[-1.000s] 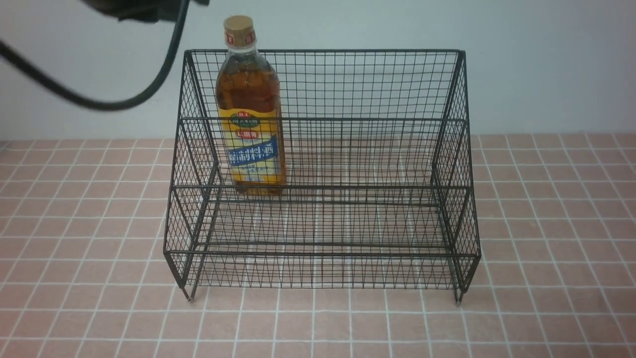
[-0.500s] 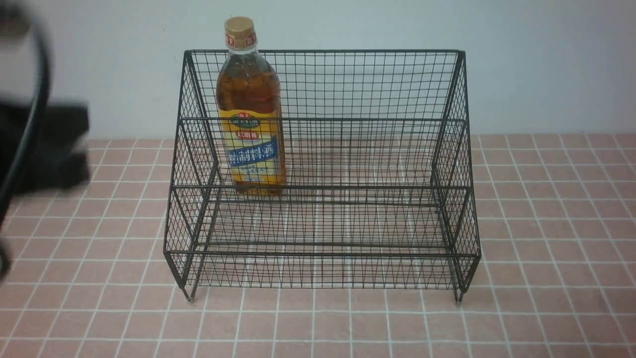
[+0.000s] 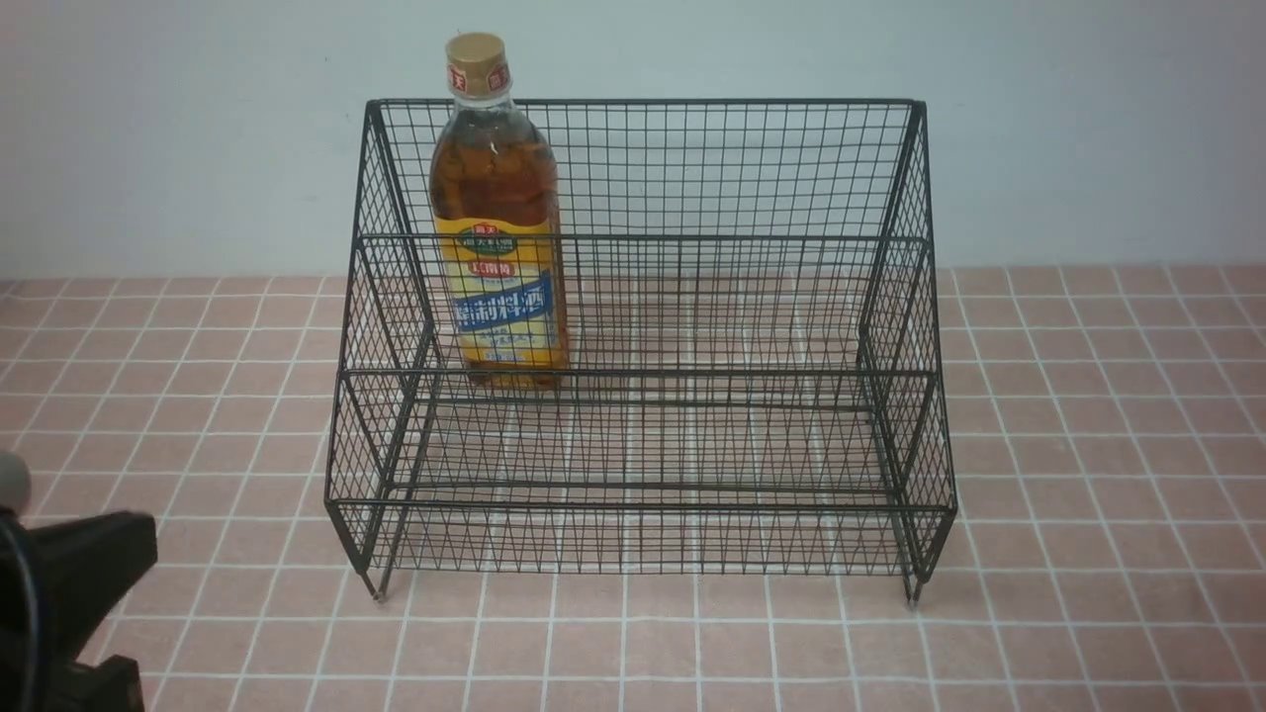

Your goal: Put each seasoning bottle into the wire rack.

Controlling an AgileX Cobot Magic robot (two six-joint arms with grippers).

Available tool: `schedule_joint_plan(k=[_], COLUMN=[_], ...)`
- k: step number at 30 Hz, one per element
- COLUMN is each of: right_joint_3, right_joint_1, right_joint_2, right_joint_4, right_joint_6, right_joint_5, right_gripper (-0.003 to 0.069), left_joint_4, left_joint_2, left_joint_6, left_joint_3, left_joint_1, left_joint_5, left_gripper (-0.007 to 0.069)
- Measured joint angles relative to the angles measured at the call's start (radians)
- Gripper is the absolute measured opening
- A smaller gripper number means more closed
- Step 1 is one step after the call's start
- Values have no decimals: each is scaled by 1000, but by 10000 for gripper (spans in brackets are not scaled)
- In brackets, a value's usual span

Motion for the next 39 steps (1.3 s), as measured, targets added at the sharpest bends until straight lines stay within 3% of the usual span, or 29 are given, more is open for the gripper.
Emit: schedule_joint_plan(k=[5, 11, 21, 26, 39], right_joint_3=[0, 0, 0, 0, 0], right_joint_1=[0, 0, 0, 0, 0], right_joint_2=[0, 0, 0, 0, 0], right_joint_4=[0, 0, 0, 0, 0], right_joint_6=[0, 0, 0, 0, 0], right_joint_5=[0, 0, 0, 0, 0], right_gripper=[-12, -12, -12, -12, -12], left_joint_4=[16, 125, 159, 157, 158], left_joint_2=[-1, -41, -414, -504, -509], left_joint_6=[14, 0, -6, 13, 20], left_joint_3=[3, 27, 435, 553, 555], left_joint_1=[0, 0, 127, 191, 199], left_joint_5=[13, -6, -272, -267, -212], left_gripper=[-7, -7, -7, -7, -7])
